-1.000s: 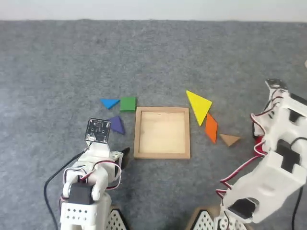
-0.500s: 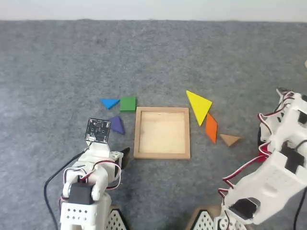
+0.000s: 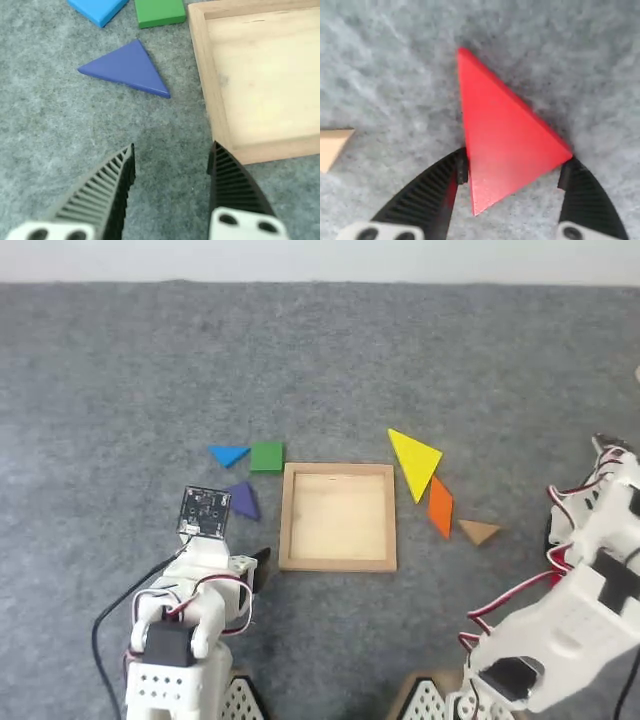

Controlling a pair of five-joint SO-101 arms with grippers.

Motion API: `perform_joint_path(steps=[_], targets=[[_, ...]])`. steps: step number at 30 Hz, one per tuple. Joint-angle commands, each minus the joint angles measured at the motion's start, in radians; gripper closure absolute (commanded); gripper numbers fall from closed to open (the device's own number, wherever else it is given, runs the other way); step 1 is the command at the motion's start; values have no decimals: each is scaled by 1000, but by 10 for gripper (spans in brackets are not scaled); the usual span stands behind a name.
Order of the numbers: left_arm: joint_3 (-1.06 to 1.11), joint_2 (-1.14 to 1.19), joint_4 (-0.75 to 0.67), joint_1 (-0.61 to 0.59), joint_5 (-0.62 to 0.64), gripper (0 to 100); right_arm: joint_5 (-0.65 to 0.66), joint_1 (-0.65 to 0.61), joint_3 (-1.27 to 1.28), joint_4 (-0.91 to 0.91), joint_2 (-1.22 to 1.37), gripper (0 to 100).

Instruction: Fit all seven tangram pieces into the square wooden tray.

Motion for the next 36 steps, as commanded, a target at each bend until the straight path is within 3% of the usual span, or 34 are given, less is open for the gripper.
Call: perform_joint_path(steps=[1, 15, 36], targets=[[-7, -20, 5, -6, -6, 762, -8, -21, 2, -51, 5, 695], [-7, -20, 5, -6, -6, 762, 175, -22, -2, -160, 5, 695], [-7, -20, 5, -6, -6, 762, 186, -21, 2, -142, -170, 692]])
